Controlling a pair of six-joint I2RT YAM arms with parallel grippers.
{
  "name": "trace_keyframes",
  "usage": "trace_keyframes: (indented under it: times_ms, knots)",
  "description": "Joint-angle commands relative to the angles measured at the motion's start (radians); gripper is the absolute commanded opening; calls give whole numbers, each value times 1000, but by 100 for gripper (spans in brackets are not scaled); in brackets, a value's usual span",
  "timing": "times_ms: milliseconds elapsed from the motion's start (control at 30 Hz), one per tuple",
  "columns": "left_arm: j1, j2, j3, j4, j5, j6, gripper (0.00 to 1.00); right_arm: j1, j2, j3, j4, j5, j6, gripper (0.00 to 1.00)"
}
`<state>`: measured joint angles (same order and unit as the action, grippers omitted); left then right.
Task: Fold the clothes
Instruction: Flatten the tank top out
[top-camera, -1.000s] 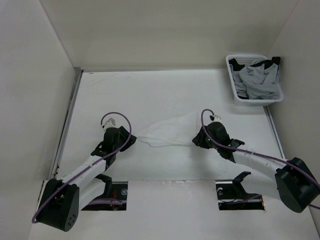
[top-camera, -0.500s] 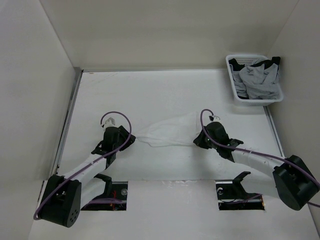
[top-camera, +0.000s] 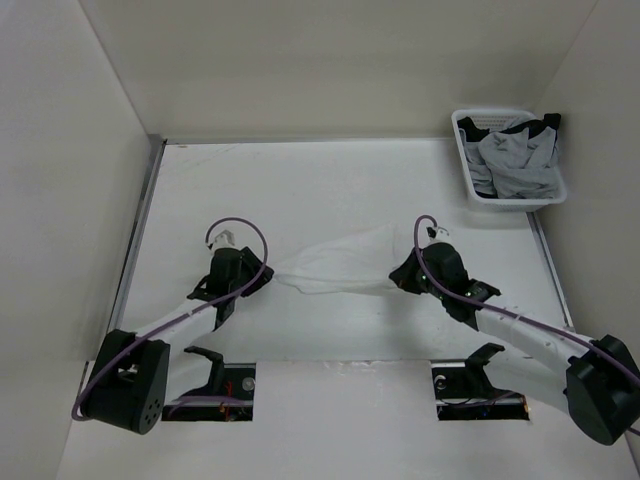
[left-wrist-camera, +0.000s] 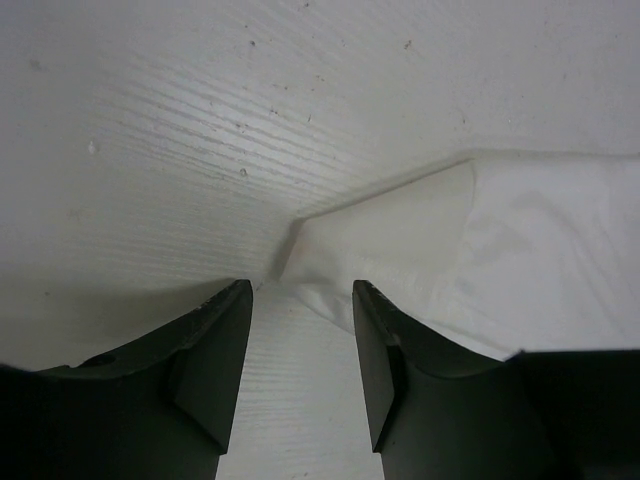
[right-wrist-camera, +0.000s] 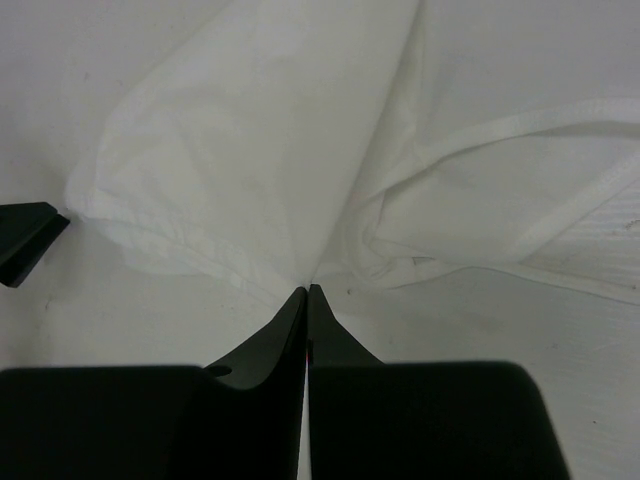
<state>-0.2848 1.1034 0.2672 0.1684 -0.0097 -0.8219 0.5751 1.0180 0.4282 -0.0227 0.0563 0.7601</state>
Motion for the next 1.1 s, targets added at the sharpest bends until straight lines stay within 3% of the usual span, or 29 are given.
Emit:
trace_keyframes:
  times_ms: [0, 300, 467, 600, 767, 1067]
  knots:
    - [-7, 38, 38, 60, 11, 6, 42, -10, -13, 3, -2, -1, -12, 3]
    - [-18, 105, 41, 98, -6, 6, 29, -10, -39, -8, 3, -4, -12, 3]
    - [-21, 115, 41, 108, -15, 13, 11, -10, -45, -9, 7, -4, -12, 3]
    - [-23, 84, 61, 111, -26, 20, 3, -5, -71, 1, -2, -4, -13, 2]
    - [-33, -87, 128, 33, -29, 9, 0, 2, -145, 84, -86, 16, -39, 0]
    - [-86, -523, 461, -352, -119, 17, 0, 143, -323, 449, -408, 195, -128, 0]
